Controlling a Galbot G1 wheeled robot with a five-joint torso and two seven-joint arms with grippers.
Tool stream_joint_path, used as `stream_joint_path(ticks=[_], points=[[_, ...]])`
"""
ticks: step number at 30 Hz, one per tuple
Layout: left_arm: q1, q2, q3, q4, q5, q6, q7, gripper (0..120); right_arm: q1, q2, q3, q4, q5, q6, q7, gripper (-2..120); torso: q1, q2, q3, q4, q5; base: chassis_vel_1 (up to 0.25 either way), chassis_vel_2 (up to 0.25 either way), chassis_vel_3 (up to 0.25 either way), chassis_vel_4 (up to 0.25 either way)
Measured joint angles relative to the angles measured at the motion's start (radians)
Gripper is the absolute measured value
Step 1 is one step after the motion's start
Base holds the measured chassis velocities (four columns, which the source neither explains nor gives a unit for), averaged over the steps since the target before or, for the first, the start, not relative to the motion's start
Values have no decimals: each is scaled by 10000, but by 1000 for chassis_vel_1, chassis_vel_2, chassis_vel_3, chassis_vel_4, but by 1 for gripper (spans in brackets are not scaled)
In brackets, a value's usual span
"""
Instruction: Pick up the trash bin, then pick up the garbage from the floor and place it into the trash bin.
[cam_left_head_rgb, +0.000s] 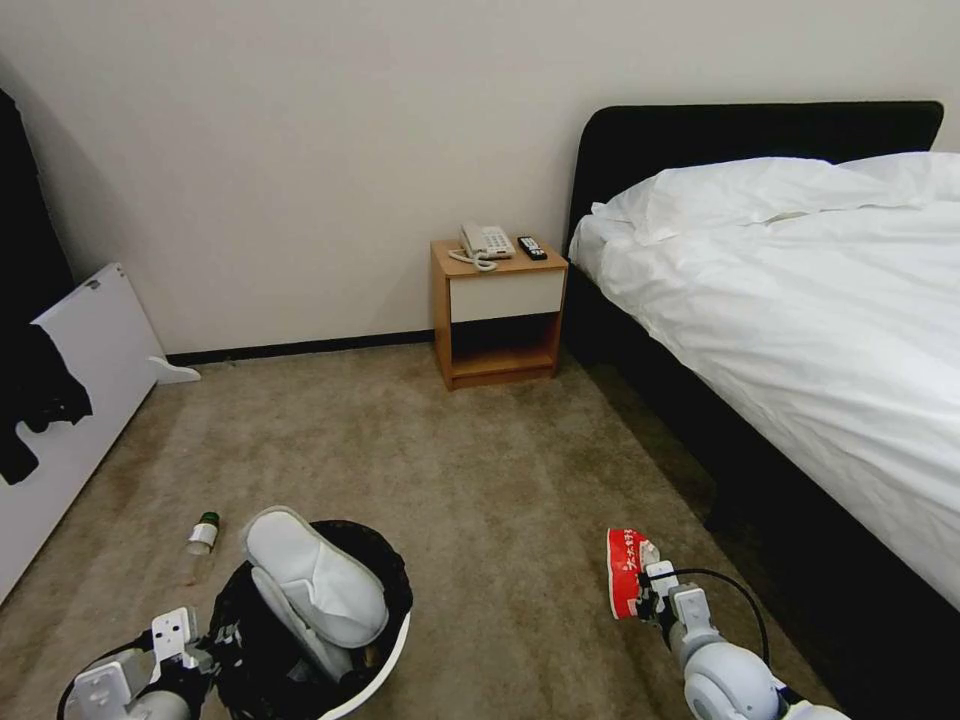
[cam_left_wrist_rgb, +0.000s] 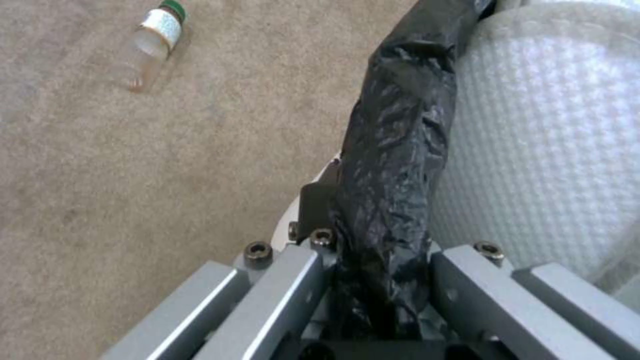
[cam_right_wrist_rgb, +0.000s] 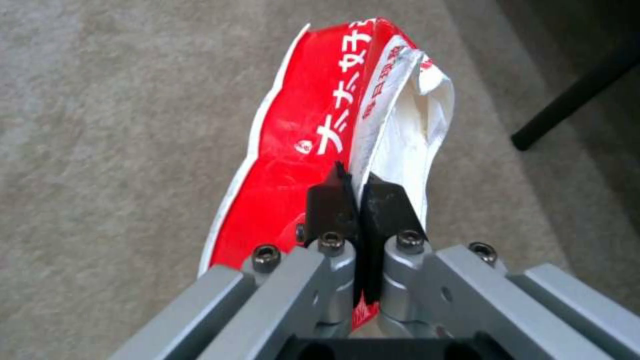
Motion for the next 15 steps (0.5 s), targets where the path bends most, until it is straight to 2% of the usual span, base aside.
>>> stream_joint_path(ticks=[11, 15], points=[[106, 64, 102, 118, 93, 23, -21, 2, -497, -313, 877, 328, 11, 291, -44, 0, 0, 0, 0, -1, 0, 0, 0, 0, 0], [189, 83, 126, -35, 117, 24, -21, 2, -503, -360, 1056, 905, 174, 300, 35, 0, 0, 0, 0, -1, 2, 0, 0, 0, 0]])
